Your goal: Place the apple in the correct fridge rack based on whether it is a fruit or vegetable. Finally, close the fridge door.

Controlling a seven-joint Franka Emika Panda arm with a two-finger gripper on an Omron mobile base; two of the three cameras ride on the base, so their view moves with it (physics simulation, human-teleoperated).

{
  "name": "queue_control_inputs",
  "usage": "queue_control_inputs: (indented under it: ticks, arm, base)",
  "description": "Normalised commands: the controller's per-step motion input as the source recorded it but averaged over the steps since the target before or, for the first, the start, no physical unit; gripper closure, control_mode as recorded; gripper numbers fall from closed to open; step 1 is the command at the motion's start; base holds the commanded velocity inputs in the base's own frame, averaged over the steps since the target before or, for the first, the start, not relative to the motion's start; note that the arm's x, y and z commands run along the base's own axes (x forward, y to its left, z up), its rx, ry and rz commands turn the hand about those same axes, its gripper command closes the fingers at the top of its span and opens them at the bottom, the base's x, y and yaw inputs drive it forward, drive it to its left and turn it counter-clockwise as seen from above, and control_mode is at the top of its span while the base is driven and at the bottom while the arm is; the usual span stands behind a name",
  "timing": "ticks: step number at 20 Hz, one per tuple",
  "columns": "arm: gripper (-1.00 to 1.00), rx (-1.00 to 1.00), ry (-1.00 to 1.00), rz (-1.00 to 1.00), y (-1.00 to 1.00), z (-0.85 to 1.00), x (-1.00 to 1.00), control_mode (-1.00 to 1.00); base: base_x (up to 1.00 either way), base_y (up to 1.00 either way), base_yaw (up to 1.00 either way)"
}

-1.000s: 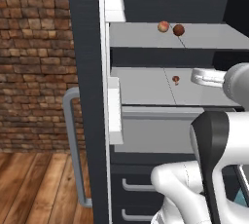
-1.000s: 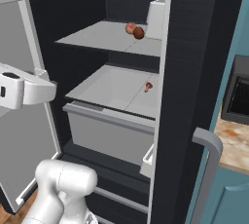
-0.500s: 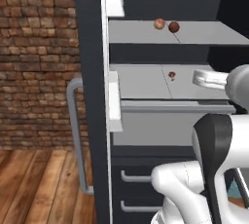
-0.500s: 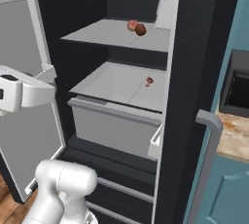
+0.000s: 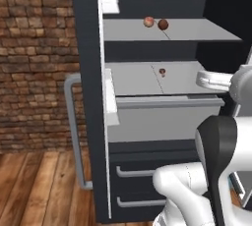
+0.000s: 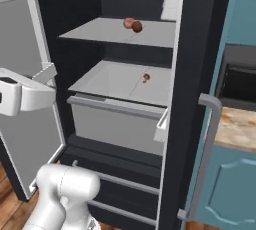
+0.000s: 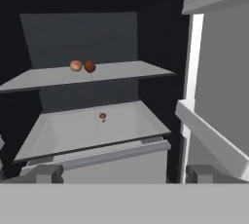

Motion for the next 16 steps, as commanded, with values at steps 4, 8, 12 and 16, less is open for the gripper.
queue_control_inputs:
  ticks: [4, 8, 12, 16]
  arm:
    - [-1.0, 0.0, 0.0, 0.0, 0.0, 0.0, 0.0, 1.0]
    - [-1.0, 0.0, 0.0, 0.0, 0.0, 0.0, 0.0, 1.0]
    - [-1.0, 0.0, 0.0, 0.0, 0.0, 0.0, 0.0, 1.0]
    - [-1.0, 0.0, 0.0, 0.0, 0.0, 0.0, 0.0, 1.0]
  base:
    - [-0.26, 0.11, -0.25]
    - [-0.43, 0.19, -0.25]
    - [-0.51, 0.09, -0.19]
    - [-0.29, 0.09, -0.15]
